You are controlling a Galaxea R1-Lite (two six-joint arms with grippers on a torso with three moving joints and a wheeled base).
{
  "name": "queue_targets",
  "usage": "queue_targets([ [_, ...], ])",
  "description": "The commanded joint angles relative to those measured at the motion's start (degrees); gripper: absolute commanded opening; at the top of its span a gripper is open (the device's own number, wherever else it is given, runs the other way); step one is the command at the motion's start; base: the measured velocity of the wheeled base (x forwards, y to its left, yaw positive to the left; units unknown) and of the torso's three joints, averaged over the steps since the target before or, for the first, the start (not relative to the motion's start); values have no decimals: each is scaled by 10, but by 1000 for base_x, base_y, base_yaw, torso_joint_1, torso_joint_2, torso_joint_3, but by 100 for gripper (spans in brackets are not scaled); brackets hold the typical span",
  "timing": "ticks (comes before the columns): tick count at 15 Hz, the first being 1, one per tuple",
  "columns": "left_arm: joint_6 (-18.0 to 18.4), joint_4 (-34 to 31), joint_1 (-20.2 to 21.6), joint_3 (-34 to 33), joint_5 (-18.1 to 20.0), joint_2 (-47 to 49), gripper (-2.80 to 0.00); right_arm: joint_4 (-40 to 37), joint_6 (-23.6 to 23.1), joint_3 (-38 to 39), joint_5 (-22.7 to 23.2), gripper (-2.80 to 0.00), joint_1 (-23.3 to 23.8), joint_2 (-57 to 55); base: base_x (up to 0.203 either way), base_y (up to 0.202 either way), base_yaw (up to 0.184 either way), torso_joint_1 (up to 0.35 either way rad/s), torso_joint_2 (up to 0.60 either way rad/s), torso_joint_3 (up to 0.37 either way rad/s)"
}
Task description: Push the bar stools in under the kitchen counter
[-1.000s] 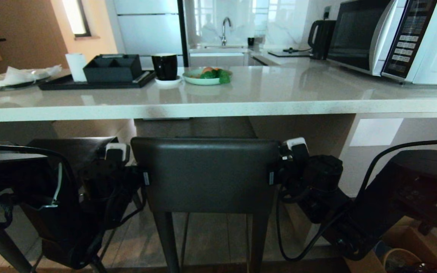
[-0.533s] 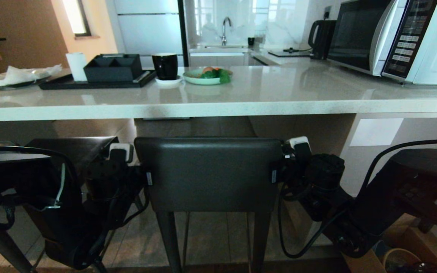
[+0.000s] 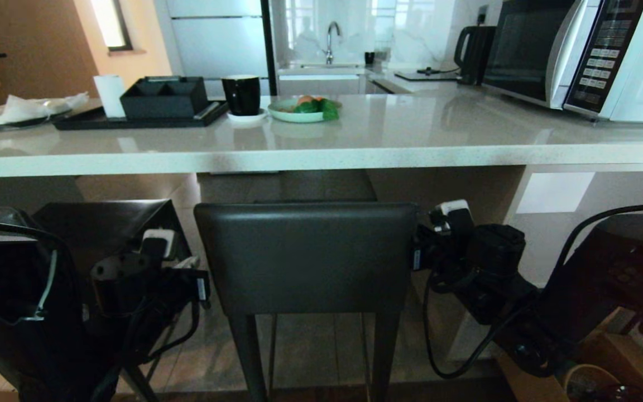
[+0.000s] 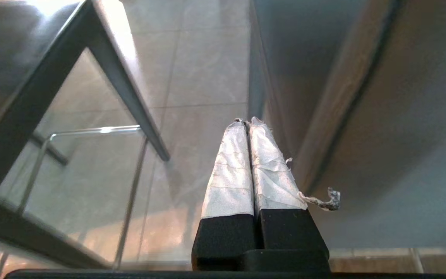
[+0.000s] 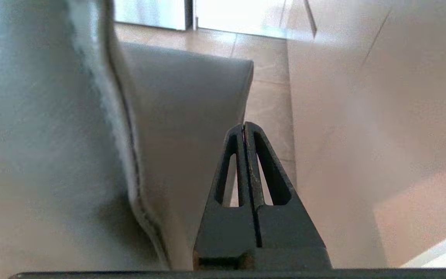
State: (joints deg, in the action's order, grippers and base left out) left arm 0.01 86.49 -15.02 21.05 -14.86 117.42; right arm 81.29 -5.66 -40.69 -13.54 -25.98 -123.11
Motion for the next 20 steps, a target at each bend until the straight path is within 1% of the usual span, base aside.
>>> queue_targets([
  [1, -2, 12, 15, -9, -8, -17, -280, 10, 1, 11, -4, -280, 10, 21, 0, 0, 0, 0, 0, 0],
  [3, -6, 12, 37, -12, -5, -30, -280, 19, 1, 26, -4, -280, 35, 33, 0, 0, 0, 0, 0, 0],
  [4, -8, 12, 50, -21, 3, -47, -280, 21, 2, 44, -3, -280, 48, 46, 0, 0, 0, 0, 0, 0],
  [6, -11, 12, 64, -75, 30, -84, -280, 23, 17, 96, -1, -280, 61, 78, 0, 0, 0, 0, 0, 0],
  [8, -18, 12, 65, -137, 41, -140, -280, 23, 40, 169, 0, -280, 64, 117, 0, 0, 0, 0, 0, 0],
  [10, -19, 12, 72, -177, 39, -209, -280, 21, 47, 250, -2, -280, 64, 167, 0, 0, 0, 0, 0, 0],
  [12, -19, 0, 94, -197, 34, -303, -280, 21, 51, 326, -12, -280, 66, 245, 0, 0, 0, 0, 0, 0],
  [14, -16, -67, 119, -202, 37, -421, -280, 18, 52, 371, -23, -280, 82, 331, 0, 0, 0, 0, 0, 0],
  [15, -13, -113, 126, -200, 39, -482, -280, 9, 47, 384, -26, -280, 97, 373, 0, 0, 0, 0, 0, 0],
  [16, -9, -172, 131, -193, 40, -550, -280, -8, 39, 391, -28, -280, 115, 421, 0, 0, 0, 0, 0, 0],
  [18, -5, -320, 138, -159, 41, -686, -280, -66, 12, 388, -29, -280, 138, 520, 0, 0, 0, 0, 0, 0],
  [19, -3, -421, 140, -131, 42, -758, -280, -111, -2, 379, -30, -280, 143, 577, 0, 0, 0, 0, 0, 0],
  [20, -3, -540, 142, -96, 43, -822, -280, -169, -13, 363, -30, -280, 147, 636, 0, 0, 0, 0, 0, 0],
])
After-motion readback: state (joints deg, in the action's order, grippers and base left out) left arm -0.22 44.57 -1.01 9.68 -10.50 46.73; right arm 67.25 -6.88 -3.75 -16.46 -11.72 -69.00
